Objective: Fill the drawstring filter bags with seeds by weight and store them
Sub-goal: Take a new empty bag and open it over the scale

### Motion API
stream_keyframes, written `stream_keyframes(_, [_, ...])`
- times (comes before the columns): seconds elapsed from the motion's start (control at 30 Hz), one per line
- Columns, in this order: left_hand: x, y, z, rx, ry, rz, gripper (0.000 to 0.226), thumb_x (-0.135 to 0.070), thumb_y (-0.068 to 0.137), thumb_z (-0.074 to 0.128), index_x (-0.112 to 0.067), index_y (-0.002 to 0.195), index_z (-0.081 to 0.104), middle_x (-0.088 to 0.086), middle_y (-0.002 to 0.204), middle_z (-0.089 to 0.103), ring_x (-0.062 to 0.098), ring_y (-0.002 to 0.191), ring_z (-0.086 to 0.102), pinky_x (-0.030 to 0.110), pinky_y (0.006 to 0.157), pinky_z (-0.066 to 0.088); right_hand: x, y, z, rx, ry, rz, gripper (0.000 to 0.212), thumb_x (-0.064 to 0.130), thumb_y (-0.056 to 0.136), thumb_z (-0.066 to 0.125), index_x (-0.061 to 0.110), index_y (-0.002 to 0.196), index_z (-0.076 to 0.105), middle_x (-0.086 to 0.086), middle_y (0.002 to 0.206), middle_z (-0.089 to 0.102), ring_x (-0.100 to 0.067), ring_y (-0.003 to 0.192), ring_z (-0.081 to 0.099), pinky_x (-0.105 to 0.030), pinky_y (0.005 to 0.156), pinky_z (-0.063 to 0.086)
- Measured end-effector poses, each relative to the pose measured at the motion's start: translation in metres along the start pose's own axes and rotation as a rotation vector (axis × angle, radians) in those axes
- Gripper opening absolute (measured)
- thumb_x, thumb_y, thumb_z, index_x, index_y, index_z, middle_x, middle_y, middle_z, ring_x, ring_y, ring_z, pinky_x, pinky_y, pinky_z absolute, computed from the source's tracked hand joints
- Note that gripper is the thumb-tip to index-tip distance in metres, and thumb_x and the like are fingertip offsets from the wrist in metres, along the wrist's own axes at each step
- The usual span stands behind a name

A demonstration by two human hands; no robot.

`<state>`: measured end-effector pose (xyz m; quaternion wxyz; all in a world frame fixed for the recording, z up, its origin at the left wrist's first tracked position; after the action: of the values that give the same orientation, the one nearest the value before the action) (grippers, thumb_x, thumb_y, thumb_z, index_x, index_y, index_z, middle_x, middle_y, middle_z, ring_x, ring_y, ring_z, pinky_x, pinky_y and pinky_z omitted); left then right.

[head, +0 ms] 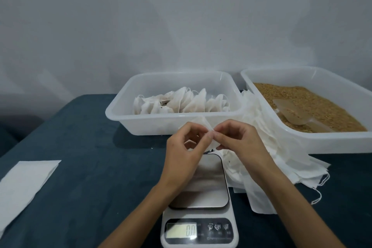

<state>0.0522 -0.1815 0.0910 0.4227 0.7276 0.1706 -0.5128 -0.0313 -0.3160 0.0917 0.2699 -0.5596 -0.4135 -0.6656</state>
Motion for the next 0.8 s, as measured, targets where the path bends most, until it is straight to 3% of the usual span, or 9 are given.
stream_keyframes(0.13, [0.007,0.002,-0.003,0.005,-0.026,-0.060,0.010,-0.025,0.096,0.075,-0.015,0.093,0.073,0.003,0.087,0.073,0.025,0.080,0.069,0.044,0.073,0.060,0.001,-0.003,0.010,0.084,-0.013,0.008,0.006,0.008,0.091,0.070,0.006,0.091,0.075,-0.011,0.085,0.074,-0.018,0.079,0.071,-0.024,0.070,0.057])
stream_keyframes(0.27, [0.009,0.004,-0.005,0.016,-0.101,-0.097,0.011,-0.014,0.100,0.069,-0.012,0.091,0.075,0.005,0.078,0.073,0.015,0.070,0.066,0.026,0.069,0.057,0.001,-0.004,0.011,0.096,0.014,0.050,0.007,0.008,0.092,0.070,0.003,0.089,0.074,-0.011,0.083,0.072,-0.020,0.080,0.070,-0.028,0.074,0.058])
stream_keyframes(0.33, [0.012,0.005,-0.007,0.003,-0.130,-0.118,0.013,-0.013,0.101,0.067,-0.009,0.091,0.075,0.008,0.078,0.073,0.016,0.070,0.067,0.026,0.069,0.058,0.000,-0.005,0.013,0.108,0.069,0.088,0.010,0.009,0.092,0.070,0.000,0.089,0.073,-0.018,0.086,0.072,-0.027,0.084,0.071,-0.033,0.079,0.059])
stream_keyframes(0.5, [0.017,0.005,-0.009,-0.053,-0.126,-0.140,0.016,-0.017,0.103,0.064,-0.009,0.091,0.071,0.006,0.070,0.067,0.017,0.067,0.064,0.033,0.072,0.058,-0.005,-0.003,0.007,-0.045,0.106,0.115,0.010,0.005,0.094,0.066,-0.005,0.092,0.067,-0.020,0.083,0.074,-0.036,0.078,0.074,-0.034,0.070,0.062])
stream_keyframes(0.6, [0.017,0.004,-0.011,-0.077,-0.113,-0.145,0.016,-0.017,0.102,0.065,-0.011,0.088,0.070,0.004,0.068,0.066,0.016,0.065,0.063,0.030,0.069,0.057,0.002,-0.003,0.000,-0.131,-0.064,-0.010,0.005,0.003,0.094,0.066,0.006,0.094,0.062,-0.013,0.075,0.072,-0.031,0.071,0.072,-0.037,0.071,0.062])
stream_keyframes(0.7, [0.015,0.003,-0.010,-0.074,-0.092,-0.125,0.017,-0.018,0.102,0.066,-0.016,0.085,0.070,0.003,0.070,0.066,0.015,0.066,0.062,0.031,0.068,0.056,0.017,-0.009,0.010,-0.085,-0.432,-0.246,0.022,0.001,0.094,0.061,0.022,0.089,0.065,0.004,0.076,0.067,-0.017,0.071,0.067,-0.018,0.067,0.052])
stream_keyframes(0.8, [0.008,0.001,-0.007,-0.048,-0.048,-0.068,0.018,-0.016,0.101,0.066,-0.019,0.084,0.071,0.000,0.074,0.067,0.012,0.068,0.060,0.031,0.068,0.054,0.016,-0.012,0.019,-0.048,-0.588,-0.291,0.029,-0.001,0.091,0.060,0.025,0.087,0.074,0.013,0.080,0.066,-0.010,0.077,0.066,-0.010,0.068,0.045])
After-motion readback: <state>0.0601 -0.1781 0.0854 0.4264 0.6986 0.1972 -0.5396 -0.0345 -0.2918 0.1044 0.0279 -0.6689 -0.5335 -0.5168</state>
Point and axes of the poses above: each hand's wrist, its own y-axis towards the middle knuckle, its own z-axis out of the palm, x = y × z, the point moved 7 cm from there along y, towards the middle knuckle
